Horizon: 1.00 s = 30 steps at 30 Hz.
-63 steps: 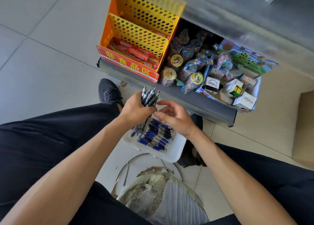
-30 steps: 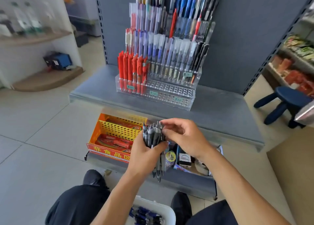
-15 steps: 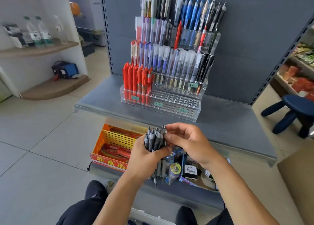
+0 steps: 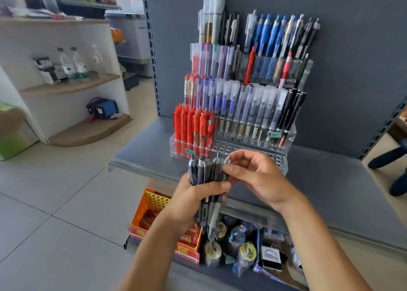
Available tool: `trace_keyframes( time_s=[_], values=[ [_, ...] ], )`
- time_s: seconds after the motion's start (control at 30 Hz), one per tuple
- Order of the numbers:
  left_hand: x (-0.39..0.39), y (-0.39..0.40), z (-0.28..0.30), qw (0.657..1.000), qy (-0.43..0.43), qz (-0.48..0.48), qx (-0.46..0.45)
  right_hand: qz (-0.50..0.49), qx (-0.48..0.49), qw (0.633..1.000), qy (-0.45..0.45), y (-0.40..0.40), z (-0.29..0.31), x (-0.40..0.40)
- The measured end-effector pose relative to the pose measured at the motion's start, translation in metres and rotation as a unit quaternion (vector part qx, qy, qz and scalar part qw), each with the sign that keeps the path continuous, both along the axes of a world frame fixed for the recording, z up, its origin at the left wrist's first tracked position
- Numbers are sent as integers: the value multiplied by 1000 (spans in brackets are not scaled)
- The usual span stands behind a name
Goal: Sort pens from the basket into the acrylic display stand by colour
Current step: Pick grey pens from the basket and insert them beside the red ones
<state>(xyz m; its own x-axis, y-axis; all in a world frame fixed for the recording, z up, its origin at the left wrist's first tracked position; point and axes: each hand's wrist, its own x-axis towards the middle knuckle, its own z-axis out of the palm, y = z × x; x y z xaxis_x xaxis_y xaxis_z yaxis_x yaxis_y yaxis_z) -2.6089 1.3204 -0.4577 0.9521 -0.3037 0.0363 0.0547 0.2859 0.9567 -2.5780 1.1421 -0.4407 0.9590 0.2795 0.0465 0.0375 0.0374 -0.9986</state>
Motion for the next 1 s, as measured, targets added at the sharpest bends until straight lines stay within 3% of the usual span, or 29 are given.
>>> trace_keyframes(
  time_s=[0.4, 0.67, 0.8, 1.0],
  values=[
    [43, 7, -6, 997, -1, 76, -3, 24, -60, 998, -20, 20, 14, 50],
    [43, 9, -5, 998, -3, 47, -31, 26, -84, 996, -11, 18, 19, 47],
    [41, 8, -7, 999, -21, 45, -18, 39, -122, 992, -13, 13, 20, 42],
    [41, 5, -11, 997, -32, 64, 11, 5, -105, 993, -49, 13, 21, 38]
  ],
)
